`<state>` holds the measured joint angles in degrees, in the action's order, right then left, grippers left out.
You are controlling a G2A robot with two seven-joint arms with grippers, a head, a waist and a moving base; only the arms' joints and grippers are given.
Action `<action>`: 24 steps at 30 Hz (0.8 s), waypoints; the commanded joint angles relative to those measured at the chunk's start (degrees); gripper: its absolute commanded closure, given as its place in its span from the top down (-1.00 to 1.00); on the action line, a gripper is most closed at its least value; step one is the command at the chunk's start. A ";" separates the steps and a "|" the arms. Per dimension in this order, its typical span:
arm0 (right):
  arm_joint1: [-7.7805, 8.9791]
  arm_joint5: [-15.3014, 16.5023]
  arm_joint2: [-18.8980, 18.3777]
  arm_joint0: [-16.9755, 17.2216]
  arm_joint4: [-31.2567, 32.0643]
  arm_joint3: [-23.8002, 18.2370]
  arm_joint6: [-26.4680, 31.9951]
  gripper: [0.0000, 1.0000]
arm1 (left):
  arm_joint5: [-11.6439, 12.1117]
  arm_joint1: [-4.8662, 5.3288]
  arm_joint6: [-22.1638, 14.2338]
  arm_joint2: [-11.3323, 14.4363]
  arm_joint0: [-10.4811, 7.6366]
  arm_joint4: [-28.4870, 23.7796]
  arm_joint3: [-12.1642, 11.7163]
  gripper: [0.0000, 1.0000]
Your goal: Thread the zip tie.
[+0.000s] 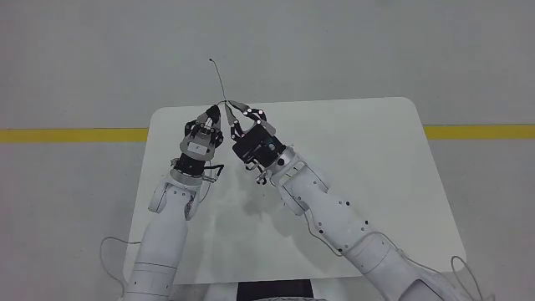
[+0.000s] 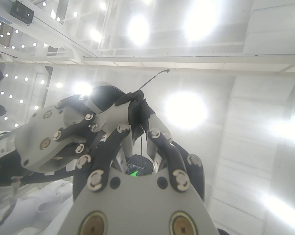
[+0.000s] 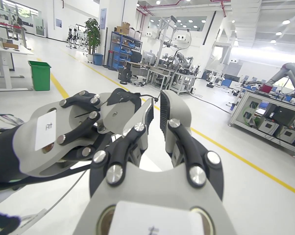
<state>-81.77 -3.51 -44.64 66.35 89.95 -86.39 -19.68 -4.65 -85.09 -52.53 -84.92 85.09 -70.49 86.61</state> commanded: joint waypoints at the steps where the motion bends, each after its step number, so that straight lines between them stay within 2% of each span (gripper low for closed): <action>1: -0.01 -0.01 0.00 -0.01 0.00 0.01 0.01 -0.82 | 0.00 0.00 0.00 0.00 0.00 0.00 0.00 -1.00; 9: -0.01 0.01 0.02 -0.11 0.00 0.08 0.01 -1.00 | 0.00 0.00 0.00 0.00 0.00 0.00 0.00 -1.00; 24: 0.08 -0.09 0.22 -0.33 0.00 0.22 0.08 -1.00 | 0.00 0.00 0.00 0.00 0.00 0.00 0.00 -1.00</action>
<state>-81.72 -3.61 -44.44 66.04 89.95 -86.17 -19.63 -4.65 -85.09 -52.53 -84.92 85.09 -70.49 86.61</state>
